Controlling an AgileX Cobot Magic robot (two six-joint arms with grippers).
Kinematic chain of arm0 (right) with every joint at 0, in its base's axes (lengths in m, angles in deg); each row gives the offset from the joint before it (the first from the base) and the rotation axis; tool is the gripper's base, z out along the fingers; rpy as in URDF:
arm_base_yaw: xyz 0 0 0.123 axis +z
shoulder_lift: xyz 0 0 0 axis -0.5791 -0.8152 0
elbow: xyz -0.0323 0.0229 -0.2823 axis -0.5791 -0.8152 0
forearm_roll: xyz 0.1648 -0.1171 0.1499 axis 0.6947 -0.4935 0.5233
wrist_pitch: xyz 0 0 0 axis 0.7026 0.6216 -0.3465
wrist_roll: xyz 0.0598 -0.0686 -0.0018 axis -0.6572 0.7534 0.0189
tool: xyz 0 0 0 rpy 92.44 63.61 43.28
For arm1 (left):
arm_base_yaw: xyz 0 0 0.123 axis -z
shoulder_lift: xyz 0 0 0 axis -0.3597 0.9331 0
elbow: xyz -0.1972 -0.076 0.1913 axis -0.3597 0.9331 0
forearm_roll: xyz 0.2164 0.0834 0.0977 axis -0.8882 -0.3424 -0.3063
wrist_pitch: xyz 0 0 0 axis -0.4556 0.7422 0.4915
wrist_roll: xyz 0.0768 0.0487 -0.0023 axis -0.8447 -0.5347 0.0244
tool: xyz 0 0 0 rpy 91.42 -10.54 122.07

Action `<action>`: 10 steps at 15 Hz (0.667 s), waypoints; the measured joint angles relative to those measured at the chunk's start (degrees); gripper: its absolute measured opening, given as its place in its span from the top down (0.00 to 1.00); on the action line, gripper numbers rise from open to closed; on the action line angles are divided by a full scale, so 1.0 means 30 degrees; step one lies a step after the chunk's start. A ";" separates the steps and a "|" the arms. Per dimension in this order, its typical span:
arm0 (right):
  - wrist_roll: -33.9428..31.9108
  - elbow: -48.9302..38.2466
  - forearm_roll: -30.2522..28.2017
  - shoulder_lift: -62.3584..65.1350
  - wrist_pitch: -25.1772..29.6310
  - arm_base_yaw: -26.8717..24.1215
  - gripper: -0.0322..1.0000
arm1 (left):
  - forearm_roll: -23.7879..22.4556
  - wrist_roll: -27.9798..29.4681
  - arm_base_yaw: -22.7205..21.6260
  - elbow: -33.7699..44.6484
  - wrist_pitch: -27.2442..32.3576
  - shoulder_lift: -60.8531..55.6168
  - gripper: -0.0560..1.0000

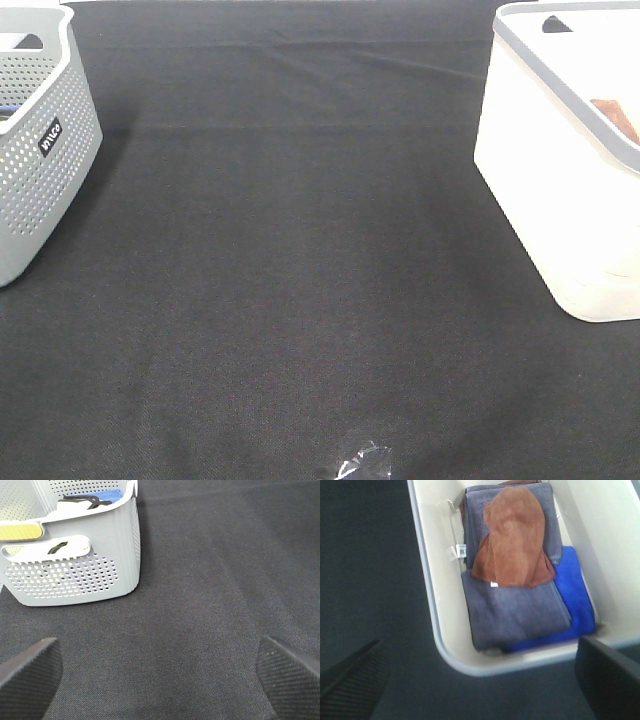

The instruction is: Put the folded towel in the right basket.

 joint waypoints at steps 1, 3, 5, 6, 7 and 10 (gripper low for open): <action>0.0229 -0.2063 0.0000 0.2655 -0.0420 0.0000 0.03 | 0.0000 0.0000 0.0000 0.0000 0.0000 0.0000 0.02; 0.0879 -0.5615 0.0000 0.8613 -0.0688 0.0000 0.03 | 0.0000 0.0000 0.0000 0.0000 0.0000 0.0000 0.02; 0.0936 -0.7028 -0.0038 1.1211 -0.0726 0.0000 0.03 | 0.0000 0.0000 0.0000 0.0000 0.0000 0.0000 0.02; 0.0974 -0.8193 -0.0191 1.3484 -0.1031 0.0000 0.03 | 0.0000 0.0000 0.0000 0.0000 0.0000 0.0000 0.02; 0.0974 -0.9282 -0.0554 1.5546 -0.1337 0.0000 0.03 | 0.0000 0.0000 0.0000 0.0000 0.0000 0.0000 0.02; 0.0974 -1.2548 -0.0917 1.9843 -0.1662 0.0000 0.03 | 0.0000 0.0000 0.0000 0.0000 0.0000 0.0000 0.02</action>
